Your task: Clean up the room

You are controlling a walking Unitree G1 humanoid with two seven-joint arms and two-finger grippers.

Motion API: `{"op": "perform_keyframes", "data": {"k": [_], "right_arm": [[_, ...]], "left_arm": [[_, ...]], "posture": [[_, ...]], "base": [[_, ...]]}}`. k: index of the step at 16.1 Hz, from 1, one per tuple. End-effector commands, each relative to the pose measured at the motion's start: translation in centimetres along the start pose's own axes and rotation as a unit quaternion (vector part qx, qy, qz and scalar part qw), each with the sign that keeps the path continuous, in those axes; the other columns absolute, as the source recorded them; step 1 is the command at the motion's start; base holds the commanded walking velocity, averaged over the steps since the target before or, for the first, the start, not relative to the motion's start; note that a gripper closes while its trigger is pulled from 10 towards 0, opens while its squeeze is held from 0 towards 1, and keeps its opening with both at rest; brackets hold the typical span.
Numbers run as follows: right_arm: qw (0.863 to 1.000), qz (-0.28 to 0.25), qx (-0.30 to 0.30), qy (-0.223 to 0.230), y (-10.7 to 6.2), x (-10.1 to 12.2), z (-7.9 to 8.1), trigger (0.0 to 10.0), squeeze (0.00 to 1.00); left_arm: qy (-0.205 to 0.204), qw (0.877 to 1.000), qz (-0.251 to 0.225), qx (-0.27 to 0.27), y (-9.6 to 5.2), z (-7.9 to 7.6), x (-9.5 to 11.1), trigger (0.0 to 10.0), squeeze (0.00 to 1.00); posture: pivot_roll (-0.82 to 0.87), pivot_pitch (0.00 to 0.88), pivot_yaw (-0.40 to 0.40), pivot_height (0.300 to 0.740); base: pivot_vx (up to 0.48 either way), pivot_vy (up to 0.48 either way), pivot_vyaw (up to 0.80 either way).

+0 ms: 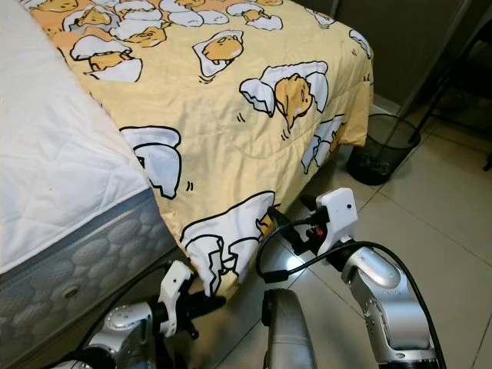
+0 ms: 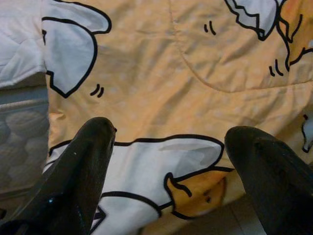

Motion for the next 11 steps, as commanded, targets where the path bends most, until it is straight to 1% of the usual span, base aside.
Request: {"op": "perform_keyframes", "data": {"k": [1, 2, 3, 4, 5, 6, 7, 8, 9, 10, 11], "right_arm": [[1.000, 0.010, 0.008, 0.001, -0.3, -0.3, 0.3, 10.0, 0.06], [1.000, 0.012, 0.008, 0.003, -0.3, -0.6, 0.4, 10.0, 0.06], [1.000, 0.013, 0.007, 0.006, -0.3, -0.8, 0.4, 10.0, 0.06], [1.000, 0.016, 0.010, 0.010, -0.3, -1.2, 0.7, 10.0, 0.06], [1.000, 0.011, 0.004, 0.009, -0.3, -1.3, 0.8, 10.0, 0.06], [1.000, -0.012, -0.017, 0.005, -0.1, -0.6, 0.4, 10.0, 0.06], [0.997, -0.046, -0.055, -0.021, 0.2, 0.6, -0.1, 10.0, 0.07], [0.990, -0.094, -0.101, -0.033, 0.3, 2.0, -0.7, 10.0, 0.07], [0.986, -0.109, -0.116, -0.041, 0.2, 2.4, -0.8, 10.0, 0.07], [0.981, -0.127, -0.135, -0.057, 0.0, 2.7, -0.9, 10.0, 0.07], [0.976, -0.137, -0.165, -0.041, 0.0, 2.2, -1.6, 10.0, 0.06]], "left_arm": [[0.015, 1.000, 0.013, 0.005, -0.1, 0.2, -0.2, 10.0, 1.00], [0.024, 0.999, 0.024, 0.016, -0.5, 0.7, -0.4, 10.0, 1.00], [0.026, 0.999, 0.022, 0.031, -0.9, 1.4, -0.3, 10.0, 1.00], [0.030, 0.998, 0.011, 0.052, -1.2, 2.4, 0.4, 10.0, 1.00], [0.038, 0.995, -0.017, 0.088, -1.3, 3.8, 1.9, 10.0, 1.00], [0.061, 0.986, -0.097, 0.121, -3.9, 6.4, 4.7, 10.0, 1.00], [0.072, 0.962, -0.186, 0.185, -5.5, 8.7, 8.9, 10.0, 1.00], [0.096, 0.928, -0.235, 0.272, -6.2, 9.5, 12.4, 10.0, 1.00], [0.093, 0.916, -0.251, 0.299, -6.4, 9.5, 13.5, 10.0, 1.00], [0.078, 0.893, -0.285, 0.338, -6.5, 8.9, 15.8, 10.0, 1.00], [0.082, 0.874, -0.325, 0.351, -6.1, 7.9, 19.2, 10.0, 1.00]], "posture": [[-0.23, 0.065, -0.018, 0.580], [-0.23, 0.065, -0.018, 0.580], [-0.23, 0.063, -0.015, 0.580], [-0.21, 0.053, -0.013, 0.580], [-0.20, 0.044, -0.012, 0.580], [-0.20, 0.032, -0.013, 0.580], [-0.19, 0.025, -0.013, 0.580], [-0.19, 0.006, -0.010, 0.580], [-0.19, 0.000, -0.009, 0.580], [-0.18, 0.000, -0.008, 0.580], [-0.18, 0.000, -0.010, 0.580]], "base": [[0.000, 0.000, 0.00], [0.000, 0.000, 0.00], [0.000, 0.000, 0.00], [0.000, 0.000, 0.00], [0.000, 0.000, 0.00], [0.000, 0.000, 0.00], [0.000, 0.000, 0.00], [0.000, 0.000, 0.00], [0.000, 0.000, 0.00], [0.000, 0.000, 0.00], [0.000, 0.000, 0.00]]}}
Point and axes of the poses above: a point about 5 cm out from each wrist's last joint towards the gripper, its own y axis pointing out of the wrist towards the gripper, its own x axis along the axis of the wrist's last joint, z = x × y, the point moved 4 cm from there along y, pointing out of the wrist towards the gripper, and after that the axes turned 13 degrees about y, right-handed, at the moved point
